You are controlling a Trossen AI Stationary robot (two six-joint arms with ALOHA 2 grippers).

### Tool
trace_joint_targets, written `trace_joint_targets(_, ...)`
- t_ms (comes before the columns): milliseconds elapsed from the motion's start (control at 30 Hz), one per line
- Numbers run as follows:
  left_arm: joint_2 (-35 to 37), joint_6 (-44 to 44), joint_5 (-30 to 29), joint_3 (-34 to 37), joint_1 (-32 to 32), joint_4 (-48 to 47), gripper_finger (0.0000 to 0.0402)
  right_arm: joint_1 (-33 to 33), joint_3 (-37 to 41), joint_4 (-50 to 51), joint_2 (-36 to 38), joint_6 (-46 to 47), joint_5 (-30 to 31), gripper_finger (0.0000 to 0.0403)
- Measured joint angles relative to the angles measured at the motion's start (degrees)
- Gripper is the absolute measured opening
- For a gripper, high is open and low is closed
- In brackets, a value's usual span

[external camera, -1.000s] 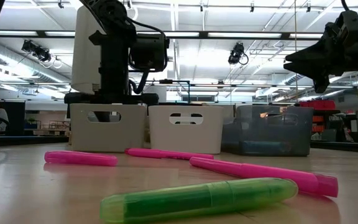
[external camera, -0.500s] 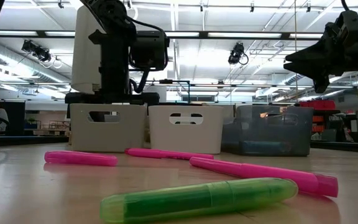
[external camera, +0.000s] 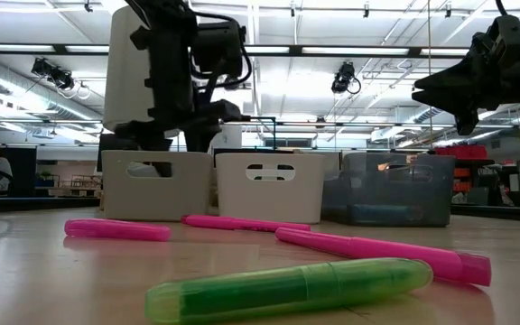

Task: Pick & Place Markers
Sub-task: Put the pink pen into the gray bin

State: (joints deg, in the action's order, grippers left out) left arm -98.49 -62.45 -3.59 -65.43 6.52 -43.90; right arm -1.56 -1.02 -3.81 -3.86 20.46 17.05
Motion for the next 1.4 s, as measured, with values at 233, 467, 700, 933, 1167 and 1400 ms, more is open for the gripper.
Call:
trace_joint_targets(233,1.78,16.19,1.92,0.00,-0.37,-0.07,0.0236,0.02,0.00,-0.02,0.02,-0.02,0.00,0.0111)
trace_joint_targets(467,5.40,35.41,1.93,0.00,-0.37,-0.06,0.0236,0.00,0.00,0.00,0.00,0.00,0.00,0.0111)
trace_joint_targets(700,8.39,49.94,1.72,0.00,-0.99,-1.45,0.0236,0.02,0.00,0.00,0.02,-0.02,-0.02,0.0111)
trace_joint_targets(933,9.89,56.28,0.31,0.07,-2.08,-4.28,0.0236,0.00,0.00,0.01,0.02,0.00,0.00,0.0111)
trace_joint_targets(1167,12.37,56.27,0.93,0.04,-5.87,-6.04,0.0236,0.01,0.00,0.08,0.01,0.00,0.02,0.0111)
trace_joint_targets(1400,14.61,57.13,1.30,-0.54,-10.99,-6.15,0.0236,0.02,0.00,0.02,0.02,0.00,0.00,0.0111)
